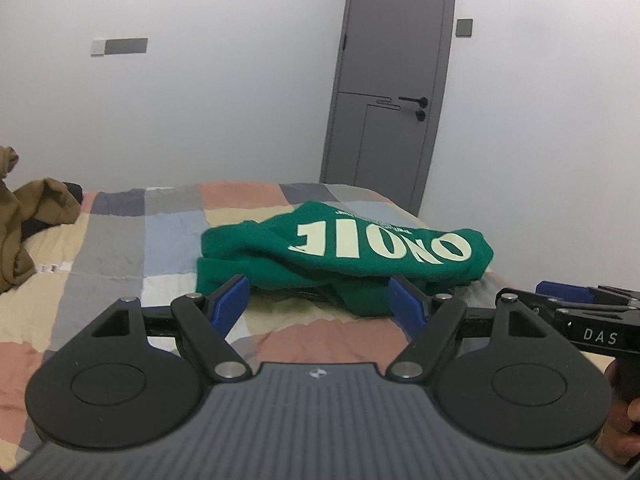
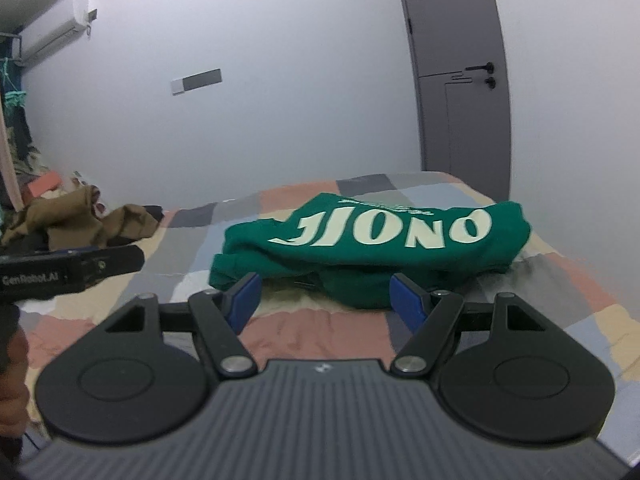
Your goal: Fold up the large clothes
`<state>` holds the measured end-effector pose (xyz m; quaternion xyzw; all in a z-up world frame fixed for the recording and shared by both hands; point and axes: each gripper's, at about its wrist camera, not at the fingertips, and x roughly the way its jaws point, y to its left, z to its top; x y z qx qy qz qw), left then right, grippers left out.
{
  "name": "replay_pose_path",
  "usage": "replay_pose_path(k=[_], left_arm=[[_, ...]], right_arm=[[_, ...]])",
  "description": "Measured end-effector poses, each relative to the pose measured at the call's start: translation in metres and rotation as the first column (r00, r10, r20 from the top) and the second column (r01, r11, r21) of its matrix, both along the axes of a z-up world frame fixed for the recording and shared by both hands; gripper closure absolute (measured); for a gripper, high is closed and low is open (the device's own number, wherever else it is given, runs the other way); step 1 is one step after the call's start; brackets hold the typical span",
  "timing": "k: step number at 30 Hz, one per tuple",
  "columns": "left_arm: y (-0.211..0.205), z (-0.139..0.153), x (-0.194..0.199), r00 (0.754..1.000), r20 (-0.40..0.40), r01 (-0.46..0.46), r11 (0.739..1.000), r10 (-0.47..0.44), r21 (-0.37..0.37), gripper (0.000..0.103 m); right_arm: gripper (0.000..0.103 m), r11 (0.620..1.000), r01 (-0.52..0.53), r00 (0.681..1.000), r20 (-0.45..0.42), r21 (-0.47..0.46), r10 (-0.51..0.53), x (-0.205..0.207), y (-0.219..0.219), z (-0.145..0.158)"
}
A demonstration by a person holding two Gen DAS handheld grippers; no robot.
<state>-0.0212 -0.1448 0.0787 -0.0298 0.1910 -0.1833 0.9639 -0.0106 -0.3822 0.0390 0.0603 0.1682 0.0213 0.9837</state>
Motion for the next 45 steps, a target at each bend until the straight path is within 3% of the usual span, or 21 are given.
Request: replay_pose_path(k=[4,8,12,21,22,23,24,45], left_arm=[[0.000,-0.006,0.005,1.000,-0.014,-0.013,1.000,0.013,-0.003,0.020],[-0.001,-0.011,0.007,0.999,-0.021,-0.026,1.000,0.026,0.014,0.008],[-0.001,-0.012,0.008,0.999,-0.017,-0.031,0.999,0.032,0.029,0.003],[-0.001,-0.013,0.006,0.998,-0.014,-0.058,0.997,0.059,0.045,0.002],[-0.001,-0.013,0.006,0.998,-0.012,-0.057,0.998,0.058,0.041,0.002],[-0.001,-0.013,0.004,0.998,-0.009,-0.060,0.997,0.060,0.042,0.001],[-0.001,-0.012,0.003,0.998,-0.003,-0.064,0.997,0.064,0.045,0.001],[-0.003,-0.006,-0.009,0.998,-0.003,-0.070,0.996,0.071,0.047,0.001]], right_arm=[[0.030,0.999,0.042,0.999,0.006,-0.029,-0.042,-0.002,-0.002,-0.002],[0.030,0.999,0.045,0.999,0.001,-0.027,-0.045,-0.004,-0.006,-0.002],[0.022,0.997,0.063,0.998,0.000,-0.043,-0.063,-0.002,-0.009,-0.002],[0.016,0.995,0.082,0.996,-0.016,-0.060,-0.083,-0.001,-0.012,-0.001],[0.013,0.995,0.084,0.996,-0.020,-0.058,-0.085,-0.002,-0.012,-0.001],[0.001,0.995,0.086,0.996,-0.023,-0.055,-0.087,-0.003,-0.013,-0.001],[0.000,0.995,0.084,0.996,-0.018,-0.046,-0.085,-0.004,-0.013,-0.001],[0.000,0.995,0.085,0.996,-0.024,-0.055,-0.086,-0.014,-0.004,0.002]])
